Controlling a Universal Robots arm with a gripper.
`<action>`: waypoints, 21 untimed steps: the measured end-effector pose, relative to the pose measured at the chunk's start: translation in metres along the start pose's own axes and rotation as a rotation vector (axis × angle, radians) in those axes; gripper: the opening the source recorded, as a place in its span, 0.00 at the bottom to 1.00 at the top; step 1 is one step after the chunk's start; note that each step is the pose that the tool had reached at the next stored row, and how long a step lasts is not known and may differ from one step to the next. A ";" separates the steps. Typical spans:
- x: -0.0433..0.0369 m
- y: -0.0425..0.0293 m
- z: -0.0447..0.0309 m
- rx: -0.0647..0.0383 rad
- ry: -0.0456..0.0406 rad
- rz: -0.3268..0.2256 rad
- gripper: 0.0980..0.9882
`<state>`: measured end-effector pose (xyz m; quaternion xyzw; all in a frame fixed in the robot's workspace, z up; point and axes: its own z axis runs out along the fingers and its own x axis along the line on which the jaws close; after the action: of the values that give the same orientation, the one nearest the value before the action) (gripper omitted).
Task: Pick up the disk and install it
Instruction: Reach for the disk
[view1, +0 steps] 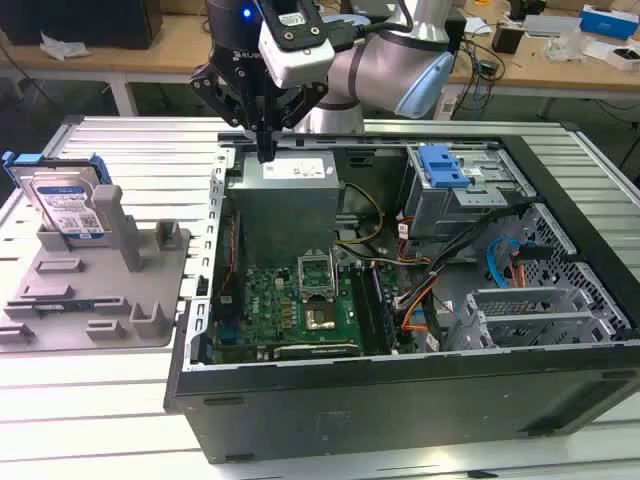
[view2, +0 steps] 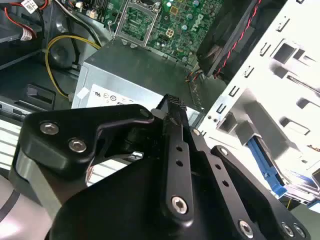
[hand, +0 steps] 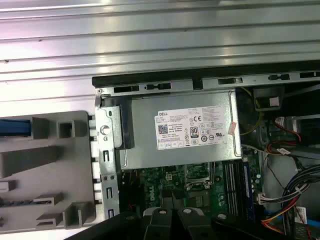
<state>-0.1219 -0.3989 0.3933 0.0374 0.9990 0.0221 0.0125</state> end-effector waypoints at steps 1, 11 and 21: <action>0.0000 0.0000 0.0000 0.000 0.0000 0.000 0.01; 0.0142 0.0034 0.0006 0.000 0.0005 0.000 0.01; 0.0568 0.0091 0.0021 0.000 0.0034 0.001 0.01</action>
<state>-0.1778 -0.3855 0.3903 0.0379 0.9990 0.0220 0.0108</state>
